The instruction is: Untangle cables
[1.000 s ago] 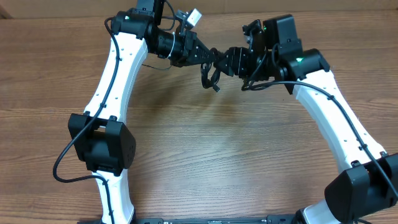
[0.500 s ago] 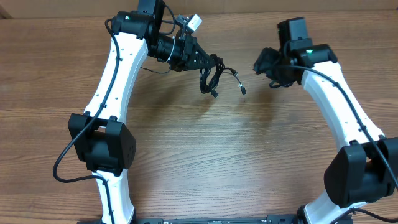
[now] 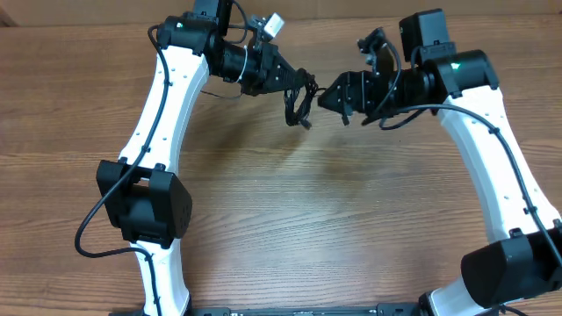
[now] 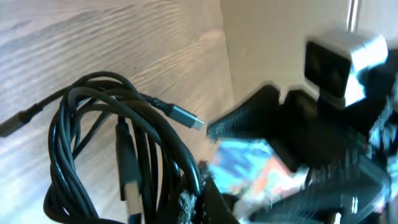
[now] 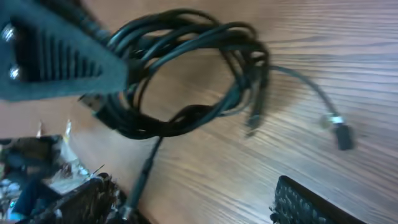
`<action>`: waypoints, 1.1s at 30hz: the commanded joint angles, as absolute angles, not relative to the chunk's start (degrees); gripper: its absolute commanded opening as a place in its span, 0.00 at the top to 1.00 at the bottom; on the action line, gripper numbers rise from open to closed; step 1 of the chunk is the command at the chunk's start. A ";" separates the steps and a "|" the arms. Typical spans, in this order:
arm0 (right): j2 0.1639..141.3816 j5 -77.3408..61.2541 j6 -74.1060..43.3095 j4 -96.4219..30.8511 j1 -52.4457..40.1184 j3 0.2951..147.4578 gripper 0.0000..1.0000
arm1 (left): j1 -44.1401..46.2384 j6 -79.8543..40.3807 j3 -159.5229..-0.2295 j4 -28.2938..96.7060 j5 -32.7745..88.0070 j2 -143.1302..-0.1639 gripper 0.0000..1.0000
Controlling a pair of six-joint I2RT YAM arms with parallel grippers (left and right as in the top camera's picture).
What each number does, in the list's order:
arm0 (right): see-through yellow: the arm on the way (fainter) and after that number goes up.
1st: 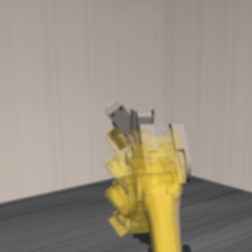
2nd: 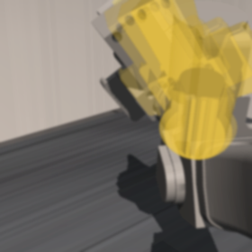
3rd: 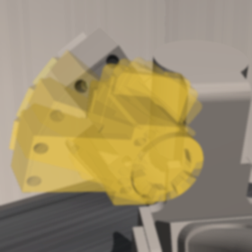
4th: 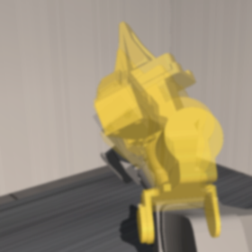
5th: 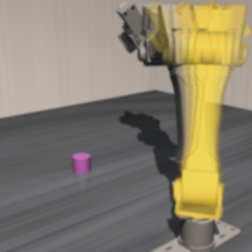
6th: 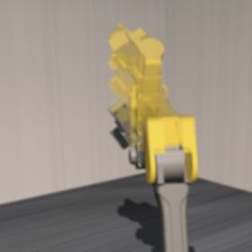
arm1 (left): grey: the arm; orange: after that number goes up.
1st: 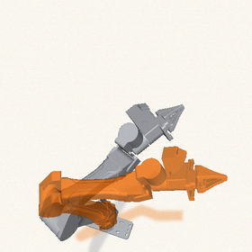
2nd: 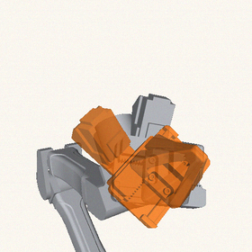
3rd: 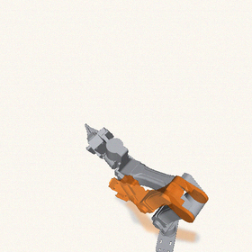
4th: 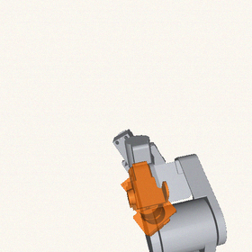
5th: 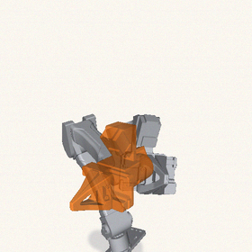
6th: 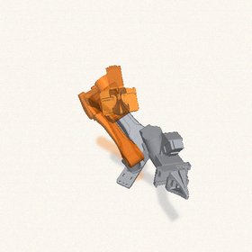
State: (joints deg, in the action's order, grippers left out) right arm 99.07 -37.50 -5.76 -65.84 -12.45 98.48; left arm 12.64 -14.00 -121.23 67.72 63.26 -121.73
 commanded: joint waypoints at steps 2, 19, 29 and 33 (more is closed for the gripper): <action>98.04 -35.44 -4.38 -64.07 -15.18 99.70 0.17 | 12.69 -54.65 -122.37 69.30 48.21 -120.27 0.96; 102.89 -26.74 -9.69 -61.12 -23.35 99.35 0.13 | 12.75 -73.69 -122.37 74.85 30.00 -120.27 0.96; 103.11 -24.69 -9.19 -42.68 -25.19 85.73 0.18 | 12.75 -79.70 -122.37 74.81 43.97 -120.27 0.96; 103.09 -25.56 -12.56 -40.93 -25.17 85.67 0.68 | 12.75 -79.31 -122.37 74.78 43.35 -120.27 0.96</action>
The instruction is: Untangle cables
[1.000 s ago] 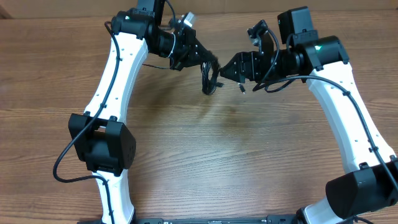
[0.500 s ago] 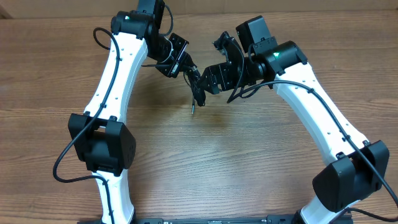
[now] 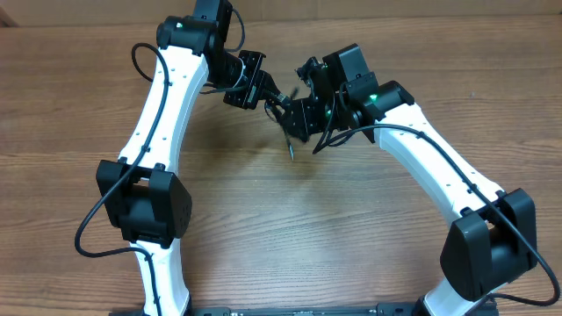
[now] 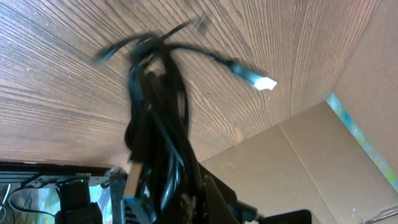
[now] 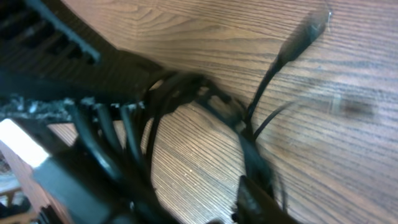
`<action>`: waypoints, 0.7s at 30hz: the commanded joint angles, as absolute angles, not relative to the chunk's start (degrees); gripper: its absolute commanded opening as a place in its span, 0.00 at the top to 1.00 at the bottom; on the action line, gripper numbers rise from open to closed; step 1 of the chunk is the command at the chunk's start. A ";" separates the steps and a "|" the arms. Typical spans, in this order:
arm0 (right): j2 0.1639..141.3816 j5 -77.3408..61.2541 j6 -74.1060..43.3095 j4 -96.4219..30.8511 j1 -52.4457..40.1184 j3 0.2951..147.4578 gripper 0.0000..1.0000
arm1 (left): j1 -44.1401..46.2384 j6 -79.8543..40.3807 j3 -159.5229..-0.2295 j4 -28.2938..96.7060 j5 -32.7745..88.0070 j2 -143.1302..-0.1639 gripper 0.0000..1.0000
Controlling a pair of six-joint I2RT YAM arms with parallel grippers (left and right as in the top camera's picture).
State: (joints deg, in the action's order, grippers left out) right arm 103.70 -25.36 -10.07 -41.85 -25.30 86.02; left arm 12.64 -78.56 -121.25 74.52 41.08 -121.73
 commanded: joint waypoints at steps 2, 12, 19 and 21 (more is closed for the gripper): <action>103.00 -27.73 -12.99 -41.08 -25.17 85.73 0.89 | 12.75 -79.22 -122.34 74.78 40.95 -120.27 0.95; 99.37 -35.81 -18.28 -53.08 -21.10 87.68 0.96 | 9.30 -5.23 -122.39 72.64 30.65 -120.22 0.96; 99.37 -36.36 -20.21 -52.86 -20.29 87.68 0.96 | 10.90 9.08 -122.39 74.39 47.09 -119.96 0.96; 99.37 -36.58 -20.18 -53.06 -19.64 87.68 0.96 | 10.90 9.93 -122.41 74.28 47.66 -118.78 0.96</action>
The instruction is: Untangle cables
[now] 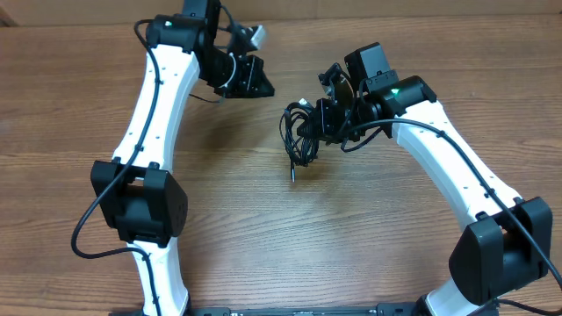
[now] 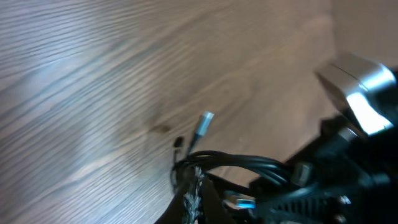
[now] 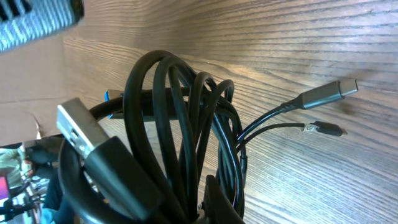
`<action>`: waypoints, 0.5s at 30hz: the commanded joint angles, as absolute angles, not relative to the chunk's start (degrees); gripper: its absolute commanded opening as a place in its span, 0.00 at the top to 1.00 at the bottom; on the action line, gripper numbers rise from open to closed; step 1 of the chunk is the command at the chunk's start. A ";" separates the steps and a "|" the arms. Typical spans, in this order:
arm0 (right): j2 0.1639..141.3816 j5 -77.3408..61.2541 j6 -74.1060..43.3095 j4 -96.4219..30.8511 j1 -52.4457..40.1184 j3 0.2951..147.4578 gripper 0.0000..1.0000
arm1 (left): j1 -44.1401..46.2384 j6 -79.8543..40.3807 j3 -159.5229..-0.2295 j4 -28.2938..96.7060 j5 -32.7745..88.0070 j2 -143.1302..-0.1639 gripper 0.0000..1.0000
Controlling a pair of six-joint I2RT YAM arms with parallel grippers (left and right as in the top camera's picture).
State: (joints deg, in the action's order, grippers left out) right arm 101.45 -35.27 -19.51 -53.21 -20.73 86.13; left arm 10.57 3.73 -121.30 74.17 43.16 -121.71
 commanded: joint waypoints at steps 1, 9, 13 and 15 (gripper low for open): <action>99.37 -37.32 -20.18 -53.12 -19.20 87.68 0.96 | 10.92 11.07 -122.41 74.11 47.42 -117.40 0.96; 99.37 -37.58 -20.16 -53.04 -18.44 87.68 0.96 | 17.23 -2.48 -114.19 63.86 38.30 -112.31 0.95; 99.37 -37.58 -20.21 -53.10 -18.46 87.68 0.96 | 20.51 -13.78 -109.93 59.02 26.20 -112.31 0.95; 99.37 -37.58 -20.18 -52.99 -18.44 87.68 0.96 | 21.02 -18.35 -109.93 59.11 22.06 -112.31 0.95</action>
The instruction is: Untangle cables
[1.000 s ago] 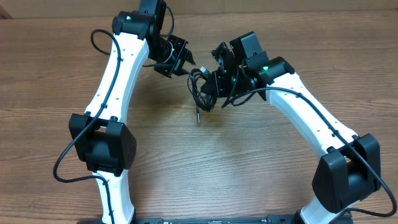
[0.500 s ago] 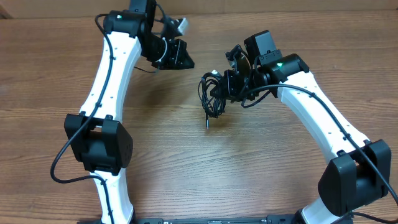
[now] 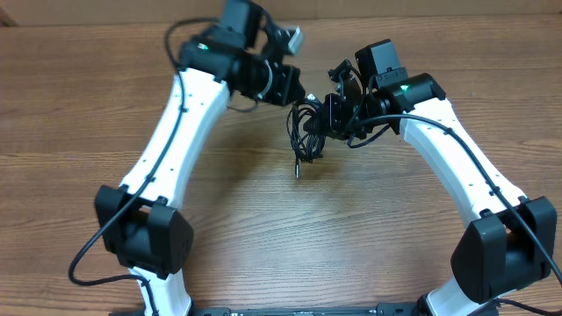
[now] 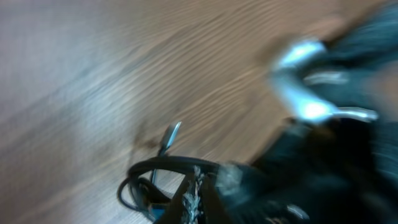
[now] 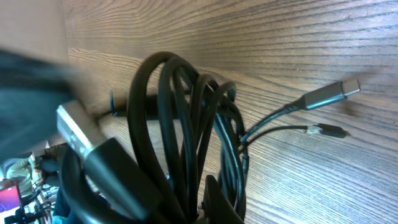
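A bundle of black cables (image 3: 306, 132) hangs coiled above the table, with my right gripper (image 3: 327, 116) shut on it. In the right wrist view the loops (image 5: 186, 143) fill the jaws of the right gripper (image 5: 208, 208). A silver plug (image 5: 341, 88) and a thinner end trail off toward the wood, and a flat USB plug (image 5: 81, 134) sticks out at the left. My left gripper (image 3: 296, 90) sits just left of the bundle's top. Its view is blurred: the fingertips (image 4: 196, 186) are together, with a cable loop (image 4: 155, 169) right in front of them.
The wooden table (image 3: 281, 237) spreads below both arms. One loose cable end (image 3: 297, 169) dangles toward it. A pale cardboard wall runs along the table's far edge behind the grippers.
My left gripper was drawn back to the left, apart from the bundle. Now it is right beside the bundle's top. The right gripper holds the bundle in almost the same place.
At first my left gripper held the coiled bundle aloft and the right stood open beside it. Then both grippers were at the bundle. Then the right held it alone with the left off to the side. Now the left is back at the bundle.
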`<action>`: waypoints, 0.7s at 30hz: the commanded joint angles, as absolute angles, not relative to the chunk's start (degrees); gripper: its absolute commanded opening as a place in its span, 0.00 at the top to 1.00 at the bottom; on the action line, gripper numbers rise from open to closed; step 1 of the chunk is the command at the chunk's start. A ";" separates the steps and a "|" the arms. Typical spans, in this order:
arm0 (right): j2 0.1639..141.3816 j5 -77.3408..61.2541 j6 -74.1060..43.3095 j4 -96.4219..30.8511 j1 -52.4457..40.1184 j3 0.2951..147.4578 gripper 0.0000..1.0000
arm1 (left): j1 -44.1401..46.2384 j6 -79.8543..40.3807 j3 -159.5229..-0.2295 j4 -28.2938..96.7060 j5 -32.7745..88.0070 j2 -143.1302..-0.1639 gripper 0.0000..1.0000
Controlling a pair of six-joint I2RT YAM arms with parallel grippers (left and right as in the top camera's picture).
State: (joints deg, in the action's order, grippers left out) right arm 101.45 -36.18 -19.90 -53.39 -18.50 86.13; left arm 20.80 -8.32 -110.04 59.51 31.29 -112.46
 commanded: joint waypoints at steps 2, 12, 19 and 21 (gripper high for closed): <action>99.37 -37.56 -20.18 -52.84 -18.46 87.68 0.96 | 21.02 -22.46 -109.84 59.29 19.46 -112.33 0.96; 99.37 -36.97 -20.18 -52.82 -18.46 87.68 0.96 | 21.02 -22.76 -109.89 62.28 26.11 -112.29 0.96; 99.39 -36.95 -20.18 -52.80 -18.46 87.68 0.96 | 19.64 -18.37 -110.69 62.65 30.09 -110.89 0.96; 99.39 -36.95 -20.18 -52.82 -18.46 87.68 0.96 | 20.78 -18.15 -110.69 63.09 29.65 -111.00 0.96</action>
State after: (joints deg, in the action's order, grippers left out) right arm 101.45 -36.14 -19.90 -53.17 -18.50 86.13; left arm 19.79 -20.36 -109.95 62.61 28.58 -112.73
